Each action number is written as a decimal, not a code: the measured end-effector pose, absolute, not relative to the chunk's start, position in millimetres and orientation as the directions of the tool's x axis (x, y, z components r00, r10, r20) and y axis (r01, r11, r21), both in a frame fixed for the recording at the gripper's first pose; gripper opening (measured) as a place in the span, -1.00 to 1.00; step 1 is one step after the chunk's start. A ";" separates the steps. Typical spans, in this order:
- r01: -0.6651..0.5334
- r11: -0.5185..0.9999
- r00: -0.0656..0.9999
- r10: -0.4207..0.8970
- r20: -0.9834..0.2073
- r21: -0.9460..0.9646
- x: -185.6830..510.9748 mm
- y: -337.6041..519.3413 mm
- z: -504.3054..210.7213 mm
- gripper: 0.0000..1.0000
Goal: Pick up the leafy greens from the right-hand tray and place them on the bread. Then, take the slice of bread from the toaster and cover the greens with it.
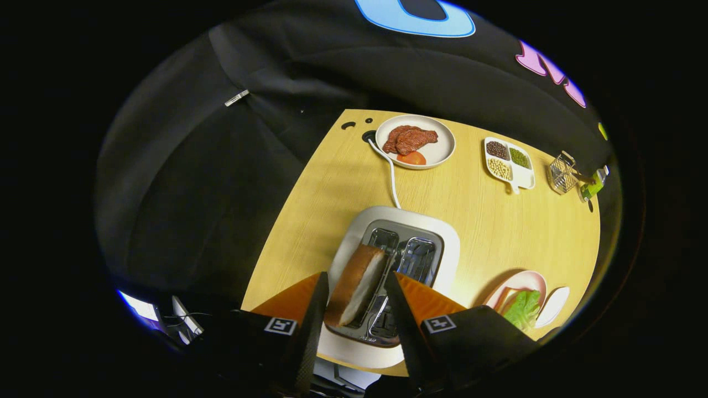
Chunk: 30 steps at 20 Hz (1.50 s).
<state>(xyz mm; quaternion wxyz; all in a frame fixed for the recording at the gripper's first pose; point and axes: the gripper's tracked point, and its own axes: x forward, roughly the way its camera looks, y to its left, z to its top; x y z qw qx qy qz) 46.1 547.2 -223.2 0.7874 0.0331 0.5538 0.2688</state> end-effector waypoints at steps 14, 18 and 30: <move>-0.312 0.843 0.265 0.520 -0.812 0.438 49.6 519.3 -175.8 -0.68; -0.322 0.790 0.270 0.605 -0.750 0.522 48.2 497.2 -139.6 -0.68; -0.252 0.776 0.410 0.627 -0.663 0.578 61.5 323.4 -120.9 -0.68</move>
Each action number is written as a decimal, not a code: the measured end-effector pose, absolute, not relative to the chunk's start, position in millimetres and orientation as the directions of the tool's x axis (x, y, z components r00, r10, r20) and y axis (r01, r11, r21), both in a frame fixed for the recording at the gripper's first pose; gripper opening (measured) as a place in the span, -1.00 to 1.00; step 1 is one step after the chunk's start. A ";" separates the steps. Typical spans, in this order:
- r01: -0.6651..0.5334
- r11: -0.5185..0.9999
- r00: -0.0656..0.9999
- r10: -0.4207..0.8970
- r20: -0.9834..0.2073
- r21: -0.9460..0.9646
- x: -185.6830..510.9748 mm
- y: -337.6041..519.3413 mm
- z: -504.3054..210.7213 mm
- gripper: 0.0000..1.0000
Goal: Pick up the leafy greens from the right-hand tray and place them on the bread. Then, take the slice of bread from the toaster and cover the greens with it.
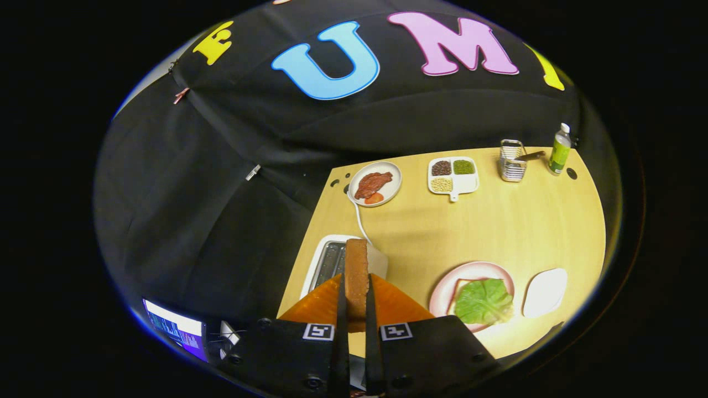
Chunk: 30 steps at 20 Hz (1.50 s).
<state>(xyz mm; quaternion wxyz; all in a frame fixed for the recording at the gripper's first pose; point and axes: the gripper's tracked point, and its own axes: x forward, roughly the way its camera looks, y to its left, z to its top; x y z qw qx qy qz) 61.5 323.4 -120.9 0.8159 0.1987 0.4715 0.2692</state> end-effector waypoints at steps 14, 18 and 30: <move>-0.111 0.806 0.415 0.570 -0.709 0.582 43.6 222.0 -270.3 -0.69; -0.069 0.767 0.381 0.611 -0.693 0.638 40.0 231.3 -304.9 -0.69; 0.039 0.842 0.364 0.490 -0.792 0.538 41.6 186.9 -394.6 -0.63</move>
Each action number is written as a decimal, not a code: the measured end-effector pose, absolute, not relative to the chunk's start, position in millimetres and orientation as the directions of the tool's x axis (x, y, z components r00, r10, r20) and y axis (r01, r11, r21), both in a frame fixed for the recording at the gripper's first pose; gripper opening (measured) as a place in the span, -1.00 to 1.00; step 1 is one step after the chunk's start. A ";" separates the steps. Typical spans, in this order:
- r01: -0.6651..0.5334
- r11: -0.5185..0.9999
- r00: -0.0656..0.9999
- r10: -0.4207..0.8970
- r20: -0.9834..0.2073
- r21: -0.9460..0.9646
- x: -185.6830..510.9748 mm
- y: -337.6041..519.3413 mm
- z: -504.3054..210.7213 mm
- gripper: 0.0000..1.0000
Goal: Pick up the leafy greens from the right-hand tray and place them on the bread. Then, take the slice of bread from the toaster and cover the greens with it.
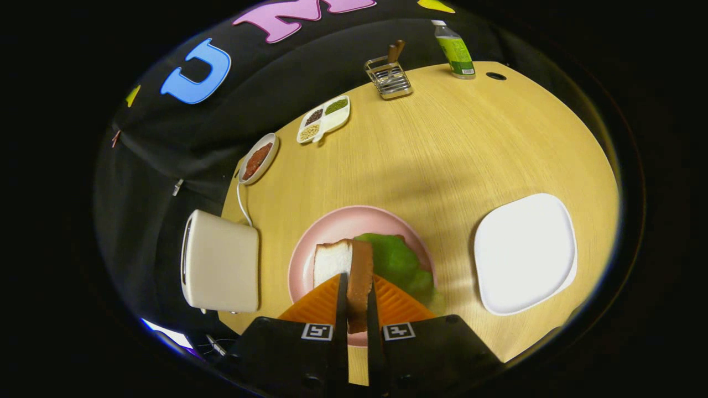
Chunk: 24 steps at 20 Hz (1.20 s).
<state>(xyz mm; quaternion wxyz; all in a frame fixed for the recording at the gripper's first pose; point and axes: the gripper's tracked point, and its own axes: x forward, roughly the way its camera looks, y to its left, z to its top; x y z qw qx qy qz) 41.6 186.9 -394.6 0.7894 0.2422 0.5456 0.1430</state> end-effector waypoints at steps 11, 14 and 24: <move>-0.177 0.938 0.400 0.345 -0.849 0.298 39.6 160.6 -409.3 0.27; -0.229 0.949 0.443 0.300 -0.845 0.217 41.9 150.6 -403.2 0.48; -0.255 0.954 0.611 0.284 -0.739 0.155 48.4 127.5 -338.8 1.00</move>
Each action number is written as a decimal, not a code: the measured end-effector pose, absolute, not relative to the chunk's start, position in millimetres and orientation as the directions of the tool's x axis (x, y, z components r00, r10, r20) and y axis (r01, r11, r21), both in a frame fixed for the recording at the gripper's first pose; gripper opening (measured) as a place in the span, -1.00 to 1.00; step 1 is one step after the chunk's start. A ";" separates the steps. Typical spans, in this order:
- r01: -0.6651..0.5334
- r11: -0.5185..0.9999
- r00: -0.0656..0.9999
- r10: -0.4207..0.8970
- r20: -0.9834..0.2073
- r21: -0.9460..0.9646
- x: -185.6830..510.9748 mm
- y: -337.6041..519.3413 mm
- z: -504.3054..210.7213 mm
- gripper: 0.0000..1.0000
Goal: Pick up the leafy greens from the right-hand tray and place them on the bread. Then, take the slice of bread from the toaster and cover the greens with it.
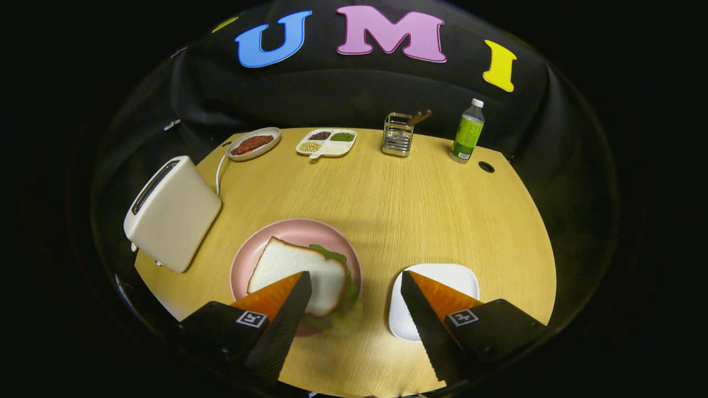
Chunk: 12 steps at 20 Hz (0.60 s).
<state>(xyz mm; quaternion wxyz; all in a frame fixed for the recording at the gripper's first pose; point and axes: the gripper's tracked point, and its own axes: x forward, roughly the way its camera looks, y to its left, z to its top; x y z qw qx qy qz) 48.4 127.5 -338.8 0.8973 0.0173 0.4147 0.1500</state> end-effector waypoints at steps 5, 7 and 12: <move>-0.250 0.957 0.699 0.285 -0.655 0.149 62.8 119.9 -273.4 1.00; -0.260 0.957 0.747 0.283 -0.602 0.128 68.3 116.1 -241.5 1.00; -0.278 0.958 0.840 0.279 -0.464 0.072 64.4 115.2 -161.2 1.00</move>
